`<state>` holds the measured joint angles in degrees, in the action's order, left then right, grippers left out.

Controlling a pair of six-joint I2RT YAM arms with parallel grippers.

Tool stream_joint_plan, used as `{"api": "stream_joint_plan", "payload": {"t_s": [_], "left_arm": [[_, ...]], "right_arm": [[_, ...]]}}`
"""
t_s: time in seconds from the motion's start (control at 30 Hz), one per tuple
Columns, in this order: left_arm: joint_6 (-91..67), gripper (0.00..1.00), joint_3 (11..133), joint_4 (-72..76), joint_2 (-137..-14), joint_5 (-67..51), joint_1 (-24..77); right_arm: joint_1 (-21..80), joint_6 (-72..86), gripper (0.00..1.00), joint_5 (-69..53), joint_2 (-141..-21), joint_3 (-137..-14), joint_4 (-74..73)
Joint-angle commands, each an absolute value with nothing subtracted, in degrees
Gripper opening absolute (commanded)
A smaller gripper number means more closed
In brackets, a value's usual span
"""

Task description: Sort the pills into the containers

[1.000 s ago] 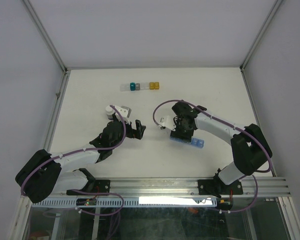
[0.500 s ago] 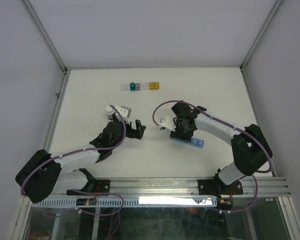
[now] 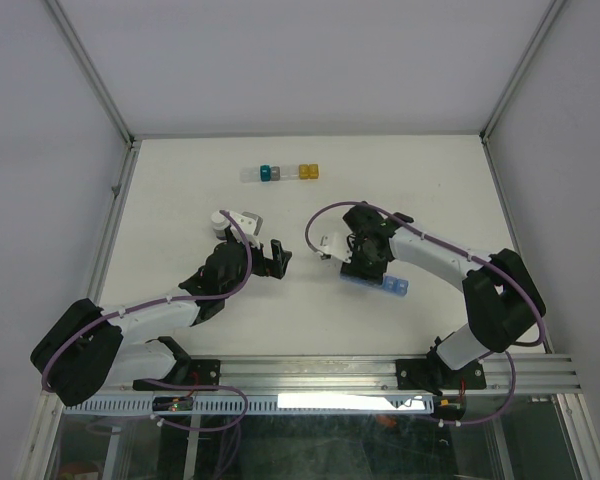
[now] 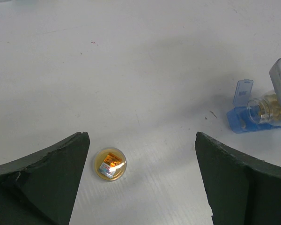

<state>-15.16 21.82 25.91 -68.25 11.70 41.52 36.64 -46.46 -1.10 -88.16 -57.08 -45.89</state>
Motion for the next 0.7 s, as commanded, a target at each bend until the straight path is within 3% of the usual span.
{"api": "stream_joint_plan", "payload": {"t_s": [0.0,0.07,0.17,0.23,0.33,0.4,0.5,0.57,0.67], "left_arm": [[-14.0,0.99,22.9,28.7,-68.1,11.5,41.1],[-14.0,0.99,22.9,28.8,-68.1,11.6,41.2],[-14.1,0.99,22.9,28.8,-68.1,11.5,41.2],[-14.0,0.99,22.7,28.9,-67.9,11.6,41.2],[-14.1,0.99,22.9,28.8,-68.2,11.5,41.2],[-14.0,0.99,22.9,28.7,-68.1,11.5,41.2],[-14.1,0.99,22.9,28.7,-68.1,11.5,41.1],[-14.1,0.99,22.7,28.8,-68.0,11.6,41.2],[-14.0,0.99,22.9,28.8,-68.1,11.5,41.2]], "right_arm": [[36.7,-45.6,0.00,-0.5,-86.2,-58.6,-44.3],[37.2,-45.6,0.00,-4.8,-86.8,-59.8,-47.8],[36.6,-45.5,0.00,1.2,-87.0,-58.8,-44.6],[36.6,-45.7,0.00,-4.2,-86.7,-60.5,-47.8],[36.6,-45.6,0.00,2.9,-86.8,-58.4,-45.0],[36.8,-45.6,0.00,-3.5,-86.7,-60.4,-48.6],[36.4,-45.5,0.00,5.0,-86.9,-58.2,-43.4],[35.8,-44.8,0.00,-3.1,-87.8,-61.8,-49.8],[36.9,-45.5,0.00,0.6,-85.4,-58.6,-44.6]]}}
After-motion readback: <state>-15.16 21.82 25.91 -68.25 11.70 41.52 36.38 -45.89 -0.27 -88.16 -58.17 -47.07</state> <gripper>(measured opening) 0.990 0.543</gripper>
